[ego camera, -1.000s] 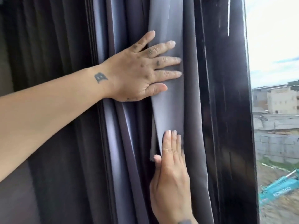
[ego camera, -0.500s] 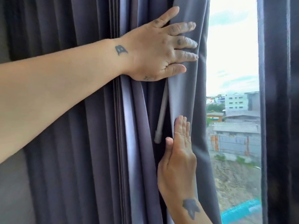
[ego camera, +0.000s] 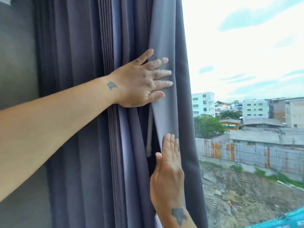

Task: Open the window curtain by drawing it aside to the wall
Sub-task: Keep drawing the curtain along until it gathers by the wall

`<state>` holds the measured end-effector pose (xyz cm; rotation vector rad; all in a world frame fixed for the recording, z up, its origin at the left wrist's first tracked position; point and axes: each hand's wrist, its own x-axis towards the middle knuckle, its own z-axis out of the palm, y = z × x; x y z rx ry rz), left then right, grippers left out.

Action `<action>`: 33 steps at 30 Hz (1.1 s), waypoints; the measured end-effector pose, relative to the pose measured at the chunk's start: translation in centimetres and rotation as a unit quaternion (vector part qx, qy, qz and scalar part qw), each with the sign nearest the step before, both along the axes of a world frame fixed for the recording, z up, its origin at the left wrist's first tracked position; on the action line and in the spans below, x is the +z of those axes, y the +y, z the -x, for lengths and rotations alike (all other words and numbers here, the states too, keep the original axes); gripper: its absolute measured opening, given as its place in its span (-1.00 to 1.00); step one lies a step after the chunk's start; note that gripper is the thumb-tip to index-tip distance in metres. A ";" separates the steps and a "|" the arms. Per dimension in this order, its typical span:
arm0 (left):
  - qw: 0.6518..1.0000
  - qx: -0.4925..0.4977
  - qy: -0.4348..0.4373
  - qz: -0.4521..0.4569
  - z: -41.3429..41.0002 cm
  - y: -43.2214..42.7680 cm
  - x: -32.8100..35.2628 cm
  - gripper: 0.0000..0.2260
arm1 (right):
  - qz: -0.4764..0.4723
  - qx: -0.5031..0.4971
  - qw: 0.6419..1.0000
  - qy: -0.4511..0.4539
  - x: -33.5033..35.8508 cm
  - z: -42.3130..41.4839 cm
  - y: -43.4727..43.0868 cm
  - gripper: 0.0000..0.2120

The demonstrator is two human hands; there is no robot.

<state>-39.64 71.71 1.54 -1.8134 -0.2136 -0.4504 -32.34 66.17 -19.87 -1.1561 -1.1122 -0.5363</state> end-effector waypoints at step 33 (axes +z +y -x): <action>0.993 0.117 -0.031 0.008 8.4 14.3 0.0 -0.48 | 0.036 0.086 0.996 0.005 0.2 9.3 17.1 -0.55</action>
